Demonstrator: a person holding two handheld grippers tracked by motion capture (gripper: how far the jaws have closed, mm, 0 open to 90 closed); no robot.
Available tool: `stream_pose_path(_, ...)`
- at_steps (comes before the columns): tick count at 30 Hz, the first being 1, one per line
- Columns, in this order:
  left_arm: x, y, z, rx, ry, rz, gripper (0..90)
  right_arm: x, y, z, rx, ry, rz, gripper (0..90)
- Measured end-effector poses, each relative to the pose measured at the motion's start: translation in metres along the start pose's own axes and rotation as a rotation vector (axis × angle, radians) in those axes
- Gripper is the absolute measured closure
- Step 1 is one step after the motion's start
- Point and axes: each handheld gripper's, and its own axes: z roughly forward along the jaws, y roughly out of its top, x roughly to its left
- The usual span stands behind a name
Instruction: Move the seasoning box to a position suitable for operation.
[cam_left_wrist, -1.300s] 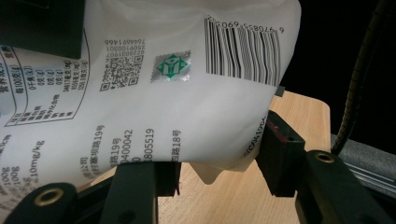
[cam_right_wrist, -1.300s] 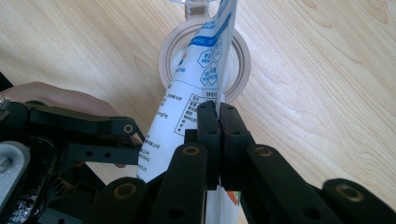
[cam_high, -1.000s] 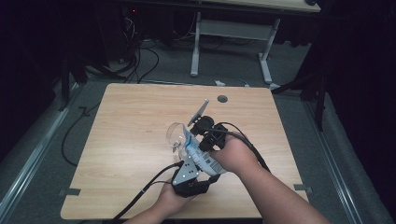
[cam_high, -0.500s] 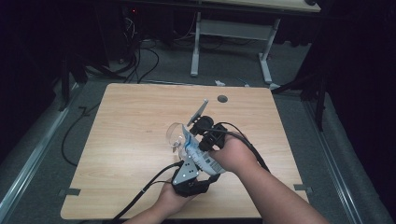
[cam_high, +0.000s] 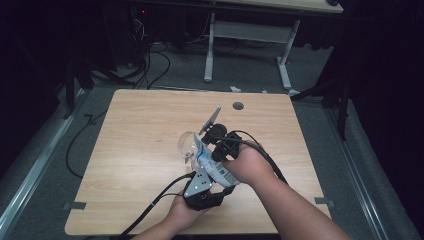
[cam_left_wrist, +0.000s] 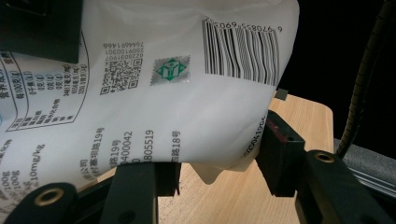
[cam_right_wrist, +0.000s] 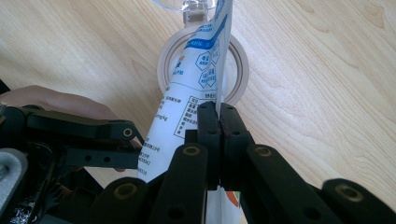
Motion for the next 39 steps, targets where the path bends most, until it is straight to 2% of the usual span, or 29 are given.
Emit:
stream_pose_path(16,-0.0003,-0.0002,-0.0003,0.001,-0.003,-0.006,55.4,-0.001,-0.0001,0.0012,-0.001,0.003,-0.012,89.2)
stream_pose_path(25,-0.0002,0.0006,0.0015,-0.001,-0.008,-0.025,55.4,-0.0019,0.0002,0.0025,0.004,-0.004,-0.012,89.3)
stream_pose_path(39,-0.0011,0.0011,0.0003,0.0,-0.016,-0.011,55.5,-0.0018,-0.0015,0.0004,-0.002,-0.005,-0.003,89.3)
